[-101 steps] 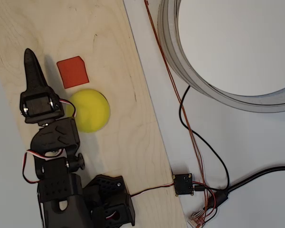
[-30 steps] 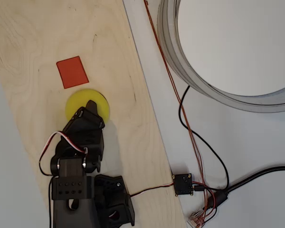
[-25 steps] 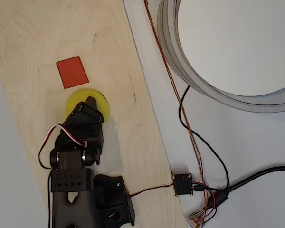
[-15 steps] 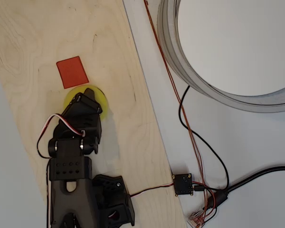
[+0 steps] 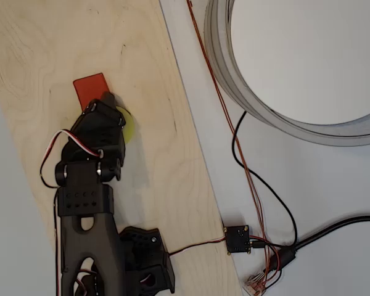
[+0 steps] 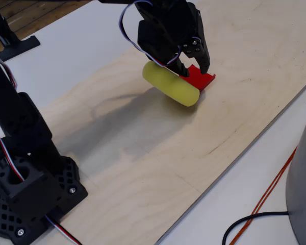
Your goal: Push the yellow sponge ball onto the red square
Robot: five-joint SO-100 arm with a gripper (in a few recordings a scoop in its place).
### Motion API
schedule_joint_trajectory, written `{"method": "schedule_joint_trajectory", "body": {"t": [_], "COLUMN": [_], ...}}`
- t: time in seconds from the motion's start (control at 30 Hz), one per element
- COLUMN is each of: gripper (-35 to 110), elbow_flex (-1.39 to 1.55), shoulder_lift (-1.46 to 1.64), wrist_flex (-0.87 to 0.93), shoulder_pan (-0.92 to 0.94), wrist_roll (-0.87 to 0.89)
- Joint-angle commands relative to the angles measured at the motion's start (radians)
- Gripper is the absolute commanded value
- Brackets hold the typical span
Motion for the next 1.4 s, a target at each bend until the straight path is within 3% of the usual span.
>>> {"method": "schedule_joint_trajectory", "body": {"t": [0.0,0.27,0.5,1.1,1.37], "gripper": [9,9,10,10,10], "elbow_flex": [-0.077,-0.242,-0.288,0.399,0.529], "shoulder_lift": [-0.031,-0.146,-0.043,0.655,0.776], "wrist_flex": [0.003,0.015,0.173,0.204,0.206], "shoulder_pan": [0.014,0.012,0.011,-0.015,-0.009], "wrist_roll": [0.011,0.014,0.003,0.044,0.044]}}
